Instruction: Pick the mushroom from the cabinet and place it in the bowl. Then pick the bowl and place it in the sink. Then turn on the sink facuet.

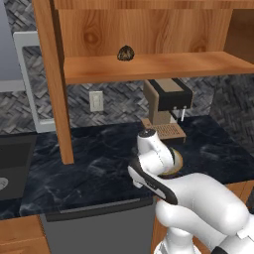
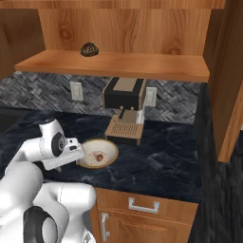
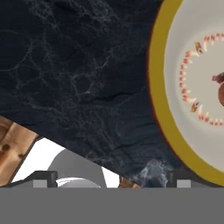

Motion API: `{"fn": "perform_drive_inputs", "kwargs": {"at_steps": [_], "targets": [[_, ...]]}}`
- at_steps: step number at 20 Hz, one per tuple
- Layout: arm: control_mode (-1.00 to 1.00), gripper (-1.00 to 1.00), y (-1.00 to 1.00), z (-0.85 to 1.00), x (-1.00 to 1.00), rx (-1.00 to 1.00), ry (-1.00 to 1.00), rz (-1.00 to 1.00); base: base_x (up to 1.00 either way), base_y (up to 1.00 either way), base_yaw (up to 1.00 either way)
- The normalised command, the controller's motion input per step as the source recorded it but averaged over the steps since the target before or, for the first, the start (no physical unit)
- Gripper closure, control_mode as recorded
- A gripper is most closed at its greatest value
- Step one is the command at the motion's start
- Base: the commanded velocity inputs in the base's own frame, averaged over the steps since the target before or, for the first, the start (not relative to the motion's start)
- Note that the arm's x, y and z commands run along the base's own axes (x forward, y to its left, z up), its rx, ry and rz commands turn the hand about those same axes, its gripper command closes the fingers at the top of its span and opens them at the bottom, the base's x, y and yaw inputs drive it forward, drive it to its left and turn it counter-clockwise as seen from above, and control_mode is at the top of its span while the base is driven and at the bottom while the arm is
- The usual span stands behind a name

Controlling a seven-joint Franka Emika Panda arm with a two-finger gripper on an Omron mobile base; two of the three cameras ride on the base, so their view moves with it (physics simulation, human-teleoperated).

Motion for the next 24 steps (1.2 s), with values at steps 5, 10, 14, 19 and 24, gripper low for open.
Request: {"fn": "perform_drive_inputs", "kwargs": {"at_steps": [5,10,14,19,24], "targets": [[-1.00,-1.00,0.00,0.07,0.23,0.01,0.00,0.02,0.00,0.00,0.00],[-1.00,-1.00,0.00,0.14,0.13,0.00,-0.03,0.03,0.00,0.00,0.00],[-1.00,-1.00,0.00,0.09,0.20,0.00,-0.01,0.04,0.00,0.00,0.00],[-1.00,-1.00,-0.16,-0.02,0.53,0.00,0.00,0.01,0.00,0.00,0.00],[-1.00,-1.00,-0.12,-0.22,0.49,0.00,0.03,0.03,0.00,0.00,0.00]]}}
